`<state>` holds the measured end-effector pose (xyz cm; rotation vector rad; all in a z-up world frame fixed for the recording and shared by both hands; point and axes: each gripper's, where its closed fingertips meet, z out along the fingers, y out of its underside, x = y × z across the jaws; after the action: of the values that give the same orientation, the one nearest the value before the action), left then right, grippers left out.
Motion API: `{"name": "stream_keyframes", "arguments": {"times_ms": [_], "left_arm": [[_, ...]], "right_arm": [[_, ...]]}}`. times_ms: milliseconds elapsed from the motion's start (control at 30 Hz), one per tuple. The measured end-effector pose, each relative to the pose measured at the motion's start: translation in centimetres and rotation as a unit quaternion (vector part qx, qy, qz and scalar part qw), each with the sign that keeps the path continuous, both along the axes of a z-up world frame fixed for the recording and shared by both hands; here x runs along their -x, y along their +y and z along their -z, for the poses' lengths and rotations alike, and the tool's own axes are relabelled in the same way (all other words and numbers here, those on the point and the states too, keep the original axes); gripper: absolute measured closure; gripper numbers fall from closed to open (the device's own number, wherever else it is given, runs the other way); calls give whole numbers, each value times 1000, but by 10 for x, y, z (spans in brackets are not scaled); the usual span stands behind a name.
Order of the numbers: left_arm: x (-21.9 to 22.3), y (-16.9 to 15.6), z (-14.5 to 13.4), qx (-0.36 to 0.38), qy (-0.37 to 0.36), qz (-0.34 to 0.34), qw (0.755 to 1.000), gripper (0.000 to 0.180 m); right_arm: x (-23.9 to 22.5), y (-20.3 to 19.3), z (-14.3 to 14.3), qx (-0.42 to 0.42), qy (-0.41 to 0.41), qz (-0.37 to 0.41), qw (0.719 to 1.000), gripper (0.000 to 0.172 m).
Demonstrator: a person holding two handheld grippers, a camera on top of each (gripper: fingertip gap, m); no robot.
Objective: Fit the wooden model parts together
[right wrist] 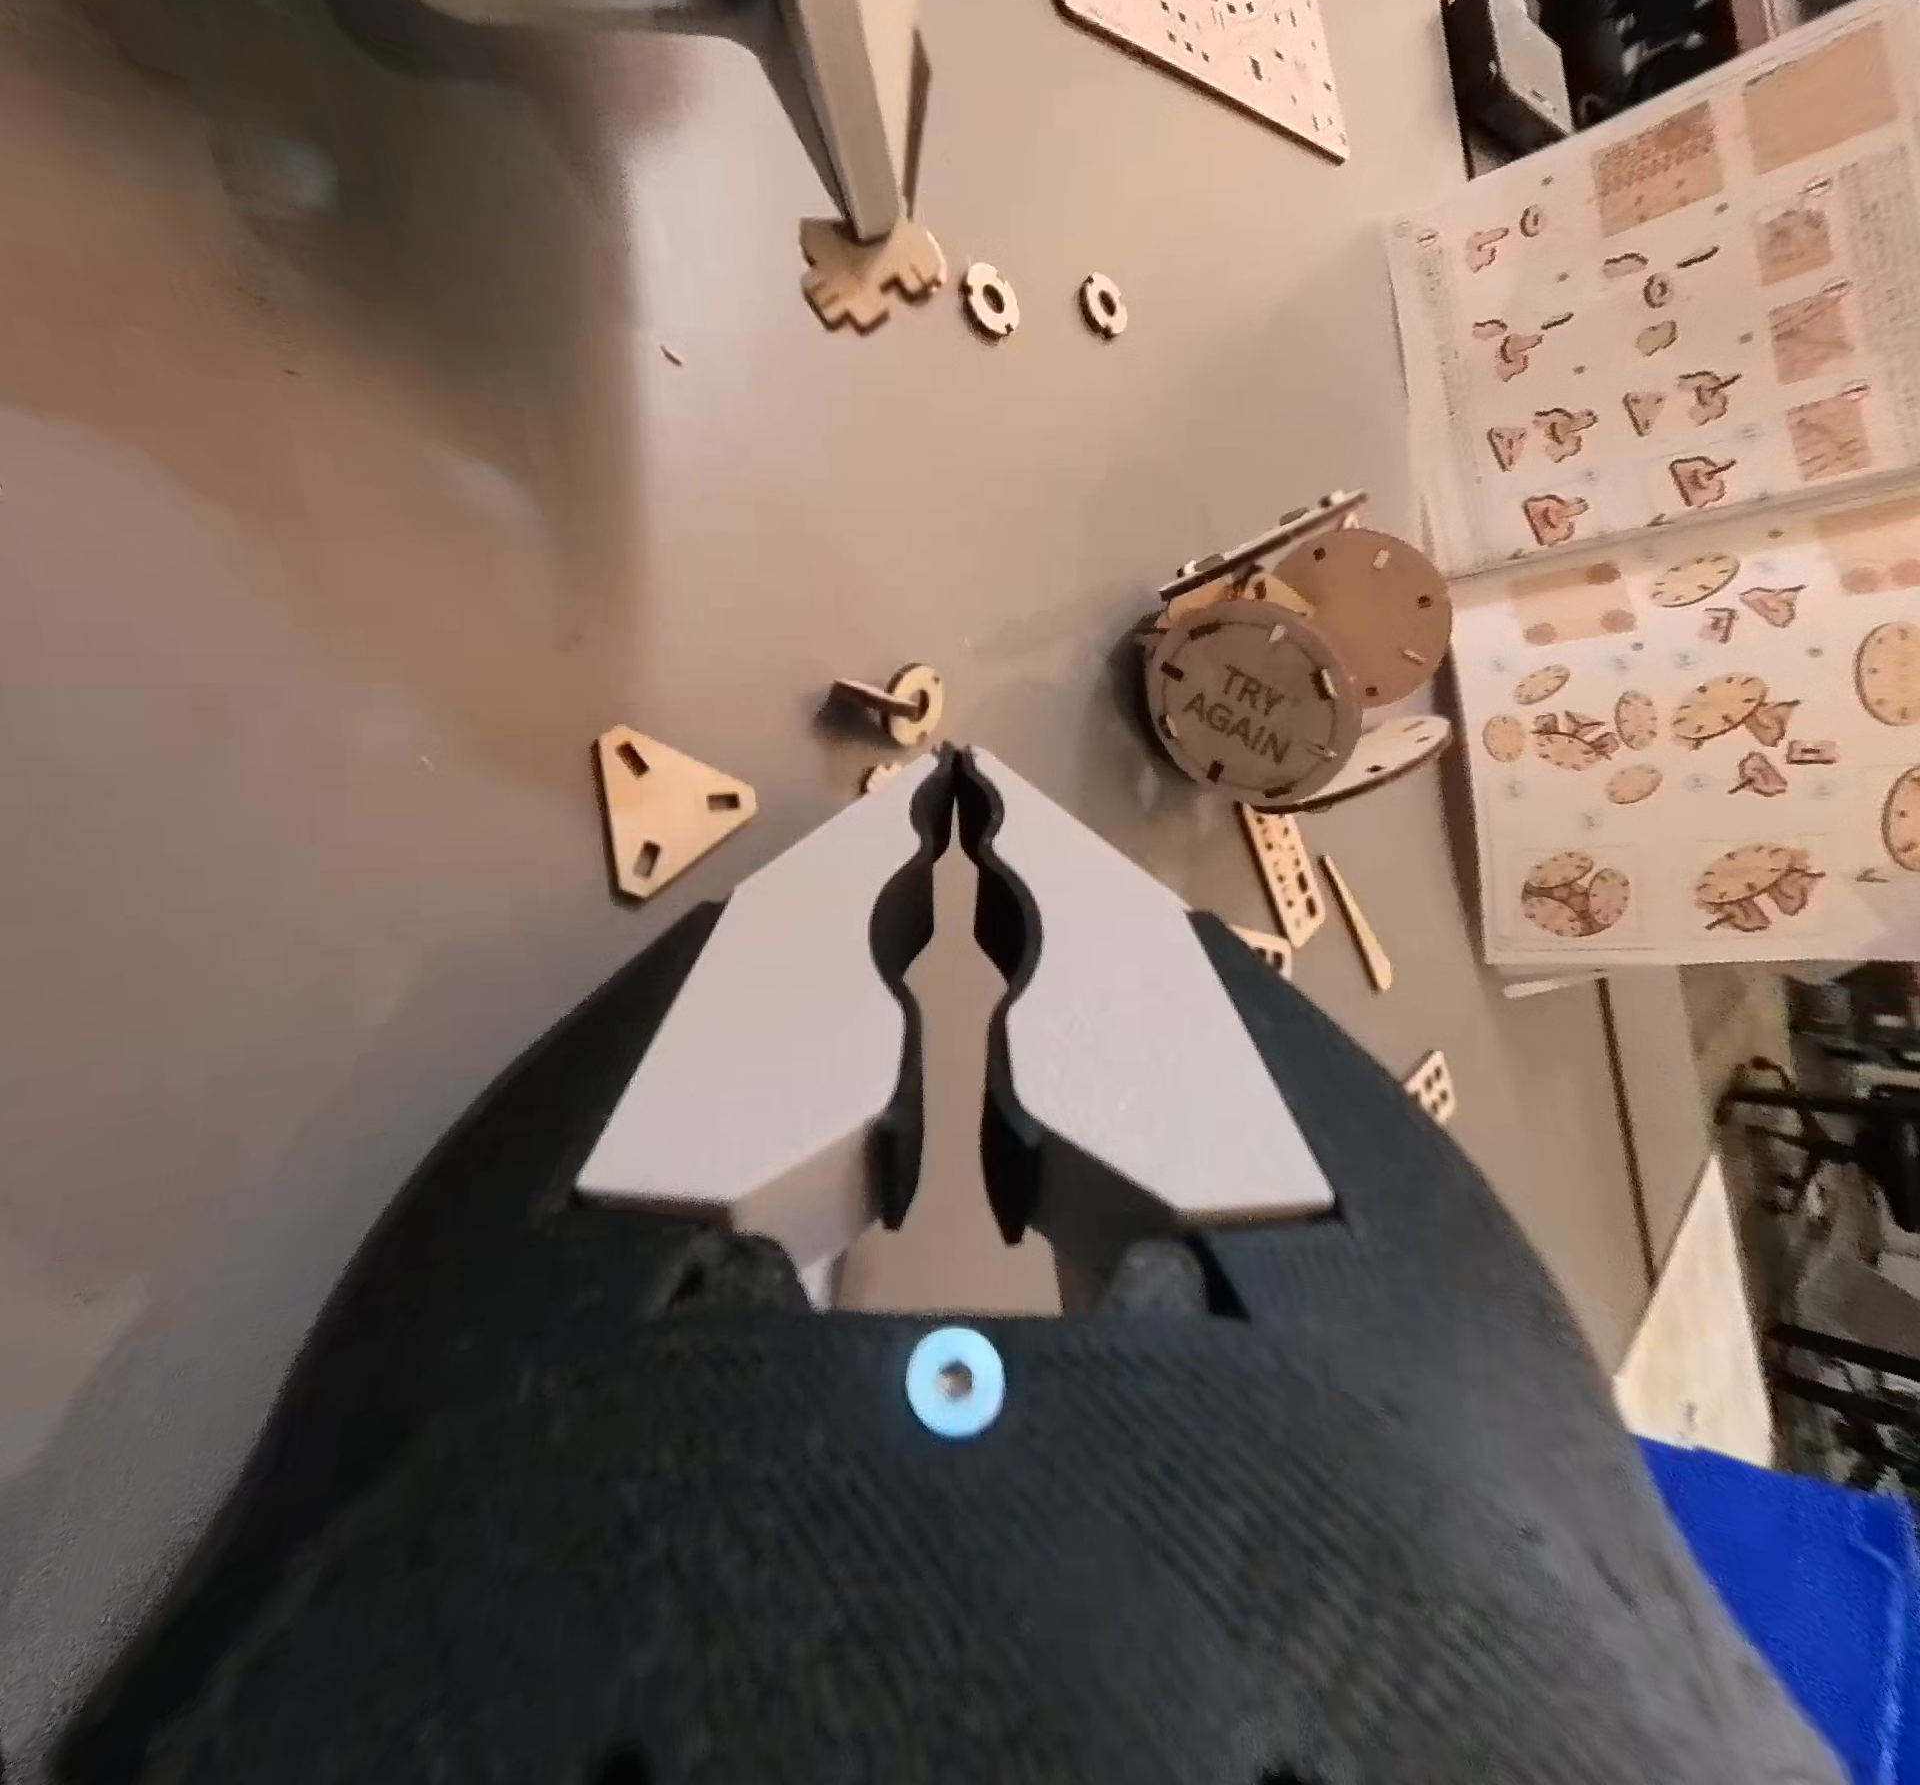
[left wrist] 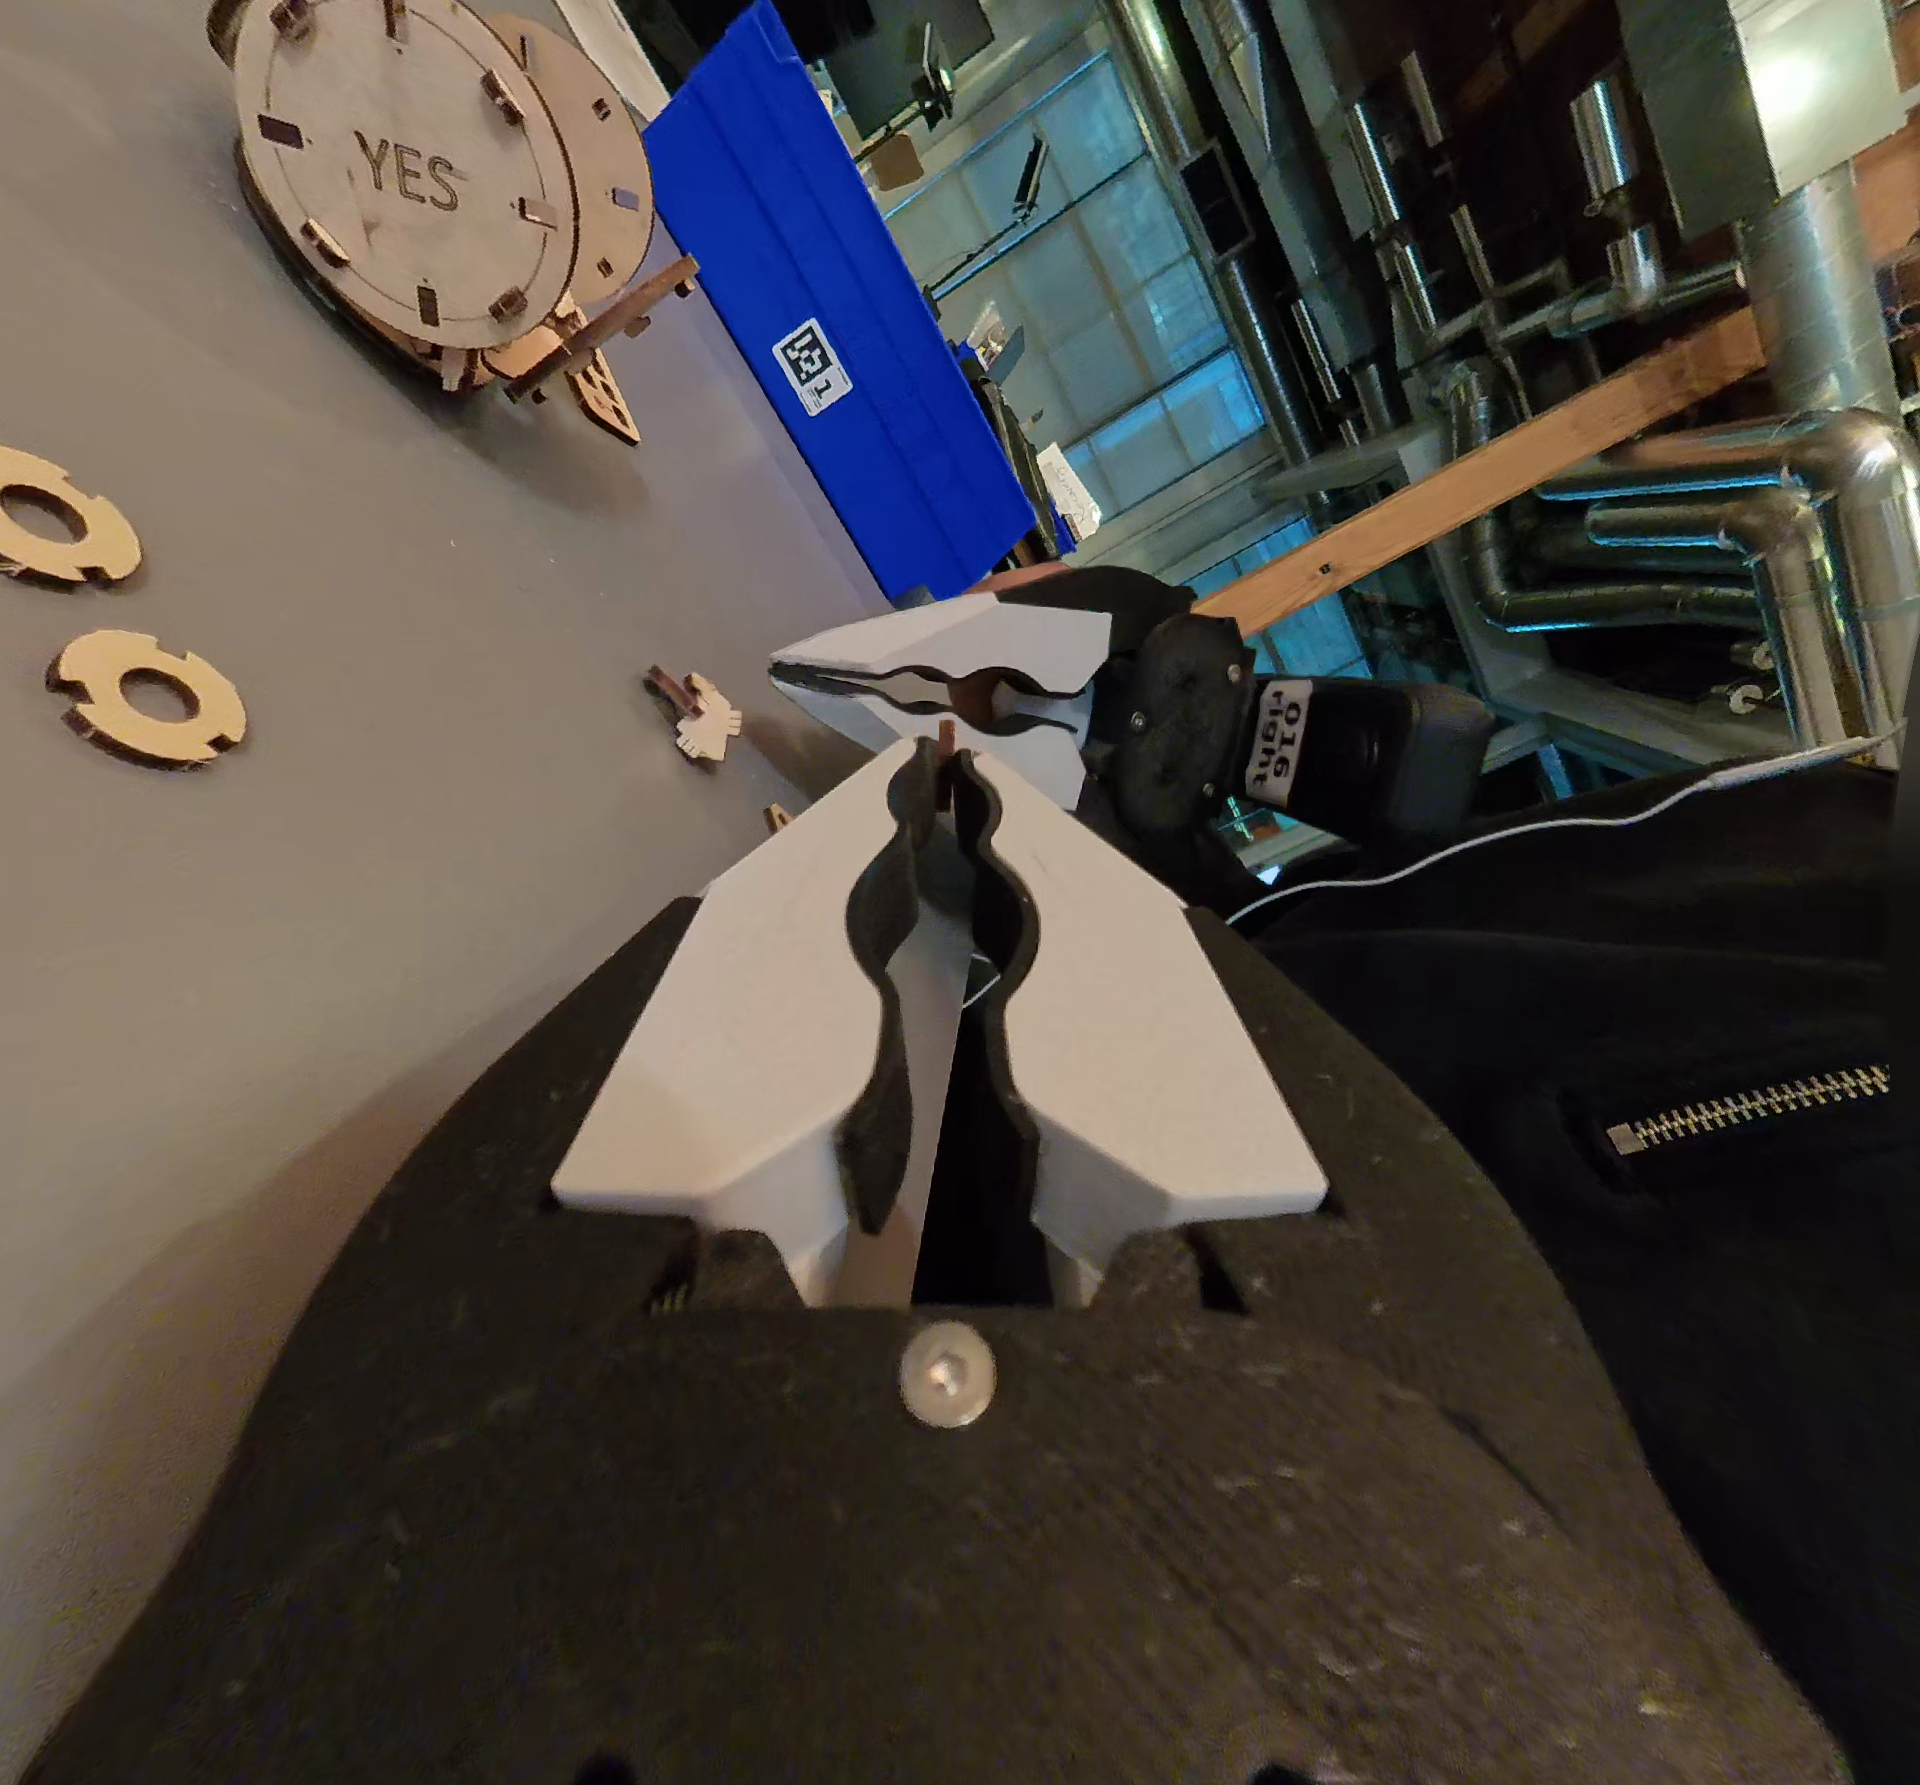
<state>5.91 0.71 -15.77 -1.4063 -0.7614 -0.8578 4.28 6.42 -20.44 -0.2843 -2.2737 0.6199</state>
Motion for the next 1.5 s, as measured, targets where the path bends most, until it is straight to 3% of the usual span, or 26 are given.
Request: {"name": "stream_keyframes", "arguments": {"times_ms": [133,233,367,467,667,967,1167,1367,1500], "left_arm": [[-1,1,0,0,-2,4,1000,180],[-1,0,0,1,0,3,1000,180],[1,0,0,-2,-3,0,1000,180],[0,1,0,0,-3,2,1000,180],[1,1,1,1,-4,0,1000,180],[1,0,0,-2,-3,-2,1000,180],[2,-1,-1,-7,-3,-4,1000,180],[3,-5,-3,-12,0,1,1000,180],[-7,-4,-3,-11,2,45,999,180]], "right_arm": [[-3,-2,4,24,-21,-17,999,164],[-4,-4,-2,101,-62,-9,993,160],[-3,-10,-11,246,-158,28,956,145],[-5,-17,-4,295,-227,53,927,132],[2,-19,14,282,-239,110,923,126],[5,-15,22,251,-237,128,930,146],[-1,-26,15,293,-259,92,916,147],[-19,-40,-24,359,-256,-20,898,147],[-33,-39,-45,400,-300,-77,863,147]]}}
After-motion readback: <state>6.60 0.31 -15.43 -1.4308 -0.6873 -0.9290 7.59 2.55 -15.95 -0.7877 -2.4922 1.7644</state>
